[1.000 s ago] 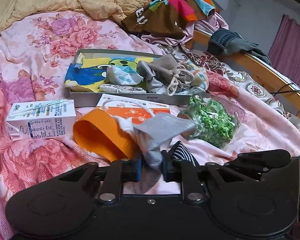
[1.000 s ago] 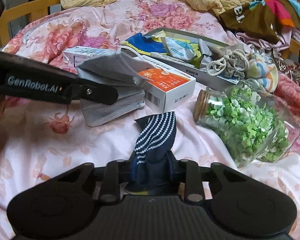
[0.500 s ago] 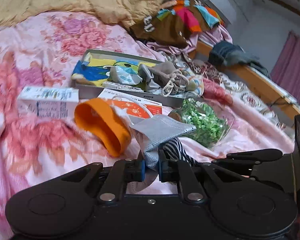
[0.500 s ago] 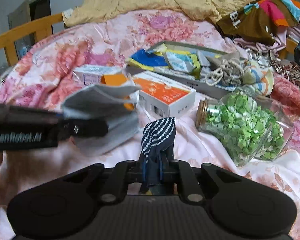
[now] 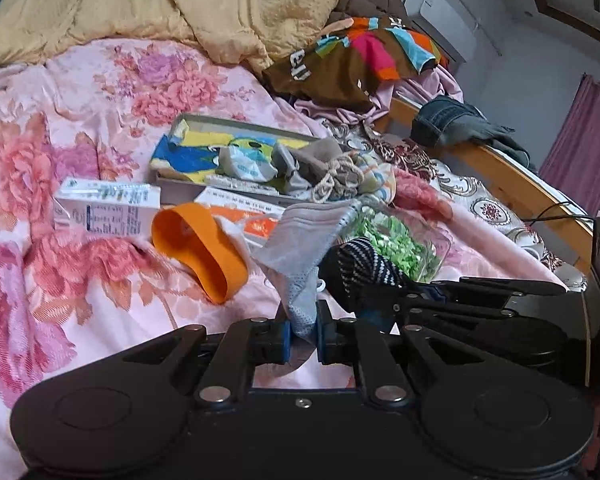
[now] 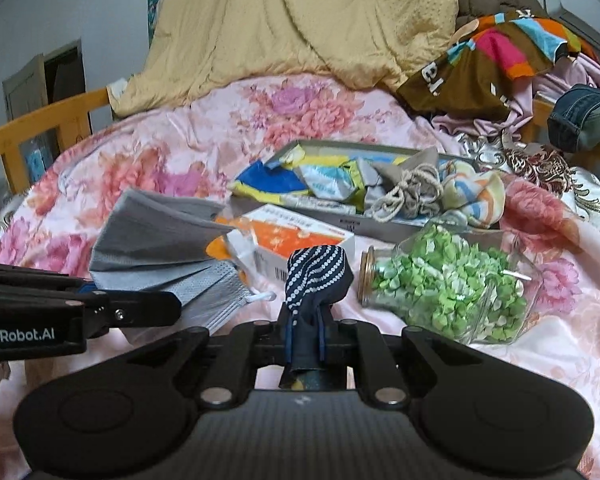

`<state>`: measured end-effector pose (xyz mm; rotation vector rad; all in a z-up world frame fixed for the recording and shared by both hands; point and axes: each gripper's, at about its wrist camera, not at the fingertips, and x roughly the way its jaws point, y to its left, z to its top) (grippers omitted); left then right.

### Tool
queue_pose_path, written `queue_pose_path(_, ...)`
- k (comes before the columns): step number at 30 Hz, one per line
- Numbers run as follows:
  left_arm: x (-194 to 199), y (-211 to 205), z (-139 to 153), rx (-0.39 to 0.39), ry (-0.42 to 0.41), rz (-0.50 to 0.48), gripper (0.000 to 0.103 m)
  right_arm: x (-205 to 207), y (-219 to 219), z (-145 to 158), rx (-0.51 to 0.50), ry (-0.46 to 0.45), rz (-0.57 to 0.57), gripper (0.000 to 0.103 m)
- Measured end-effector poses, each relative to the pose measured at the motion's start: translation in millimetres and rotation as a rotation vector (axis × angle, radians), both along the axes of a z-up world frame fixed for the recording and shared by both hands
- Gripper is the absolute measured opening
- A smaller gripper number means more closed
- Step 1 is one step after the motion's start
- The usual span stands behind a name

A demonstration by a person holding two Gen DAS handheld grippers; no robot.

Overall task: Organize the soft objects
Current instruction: 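Grasp and lift the navy sock with the right gripper while the left gripper grasps the grey mask, then carry the navy sock with the right gripper while the left gripper carries the grey mask over the tray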

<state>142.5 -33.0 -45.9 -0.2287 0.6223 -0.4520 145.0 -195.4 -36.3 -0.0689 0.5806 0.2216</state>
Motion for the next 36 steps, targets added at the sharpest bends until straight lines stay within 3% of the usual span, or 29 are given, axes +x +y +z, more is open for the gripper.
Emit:
queue_pose_path(13, -13, -11, 30, 0.032, -0.087, 0.017, 0.011, -13, -4, 20, 0.034, -0.138, -0.016, 0.012)
queue_pose_path(22, 8, -6, 47, 0.021, -0.121, 0.053, 0.011, -8, -3, 32, 0.026, -0.199, -0.018, 0.012)
queue_pose_path(31, 61, -1, 69, 0.020, -0.161, 0.091, 0.012, 53, -3, 53, 0.031, -0.343, 0.022, 0.012)
queue_pose_path(36, 103, 3, 77, 0.021, -0.167, 0.112, 0.012, 101, -5, 52, 0.072, -0.355, 0.024, 0.012)
